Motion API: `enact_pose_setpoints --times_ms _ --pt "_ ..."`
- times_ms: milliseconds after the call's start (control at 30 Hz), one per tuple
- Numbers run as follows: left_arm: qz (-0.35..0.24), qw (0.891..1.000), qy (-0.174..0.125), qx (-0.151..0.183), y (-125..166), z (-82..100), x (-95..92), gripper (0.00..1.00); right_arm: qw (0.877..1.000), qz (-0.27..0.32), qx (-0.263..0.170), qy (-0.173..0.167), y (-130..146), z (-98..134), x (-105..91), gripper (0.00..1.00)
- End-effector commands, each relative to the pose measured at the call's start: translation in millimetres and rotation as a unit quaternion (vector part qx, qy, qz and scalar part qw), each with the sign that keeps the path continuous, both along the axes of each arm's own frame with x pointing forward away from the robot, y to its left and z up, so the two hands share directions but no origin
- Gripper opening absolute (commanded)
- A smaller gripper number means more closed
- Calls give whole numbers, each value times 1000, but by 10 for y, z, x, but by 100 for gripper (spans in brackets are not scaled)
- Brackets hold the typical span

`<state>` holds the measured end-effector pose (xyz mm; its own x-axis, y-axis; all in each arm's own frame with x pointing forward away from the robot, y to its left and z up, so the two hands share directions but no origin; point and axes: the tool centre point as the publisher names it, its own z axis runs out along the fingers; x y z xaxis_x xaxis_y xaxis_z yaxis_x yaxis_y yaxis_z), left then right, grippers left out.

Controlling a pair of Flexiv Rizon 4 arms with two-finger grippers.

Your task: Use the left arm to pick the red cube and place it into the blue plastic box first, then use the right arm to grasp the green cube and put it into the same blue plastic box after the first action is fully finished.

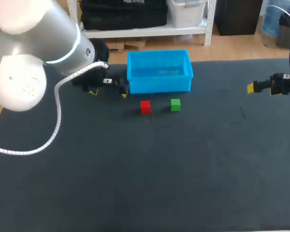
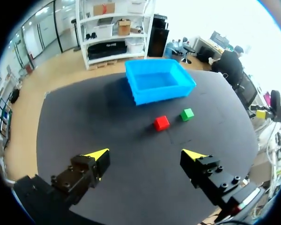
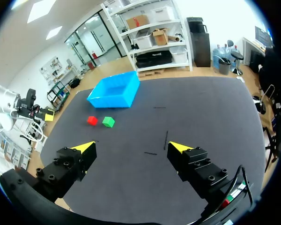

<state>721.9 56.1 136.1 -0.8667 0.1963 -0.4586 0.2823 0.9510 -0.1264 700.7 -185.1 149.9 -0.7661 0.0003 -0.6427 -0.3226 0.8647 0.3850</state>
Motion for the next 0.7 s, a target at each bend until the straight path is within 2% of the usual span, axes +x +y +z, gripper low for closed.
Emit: enact_pose_setpoints --times_ms 33,67,200,300,367,400,467,700 --pt "7 998 58 20 -127 41 116 100 1000 0 -1 0 -1 1 -3 100" --pt "10 997 74 27 -144 38 127 100 1000 0 -1 0 -1 1 -3 100" --pt "19 994 101 40 -194 24 138 100 1000 0 -1 0 -1 1 -3 100" --pt "31 991 116 50 -224 1 144 100 1000 0 -1 0 -1 1 -3 100" --pt "37 991 113 61 -240 -28 142 100 1000 0 -1 0 -1 1 -3 100" --pt "38 990 126 55 -246 -42 142 100 1000 0 -1 0 -1 1 -3 100" --pt "44 990 124 59 -267 -85 148 100 1000 0 -1 0 -1 1 -3 100" --pt "83 986 139 34 -309 -224 215 100 1000 0 -1 0 -1 1 -3 100"
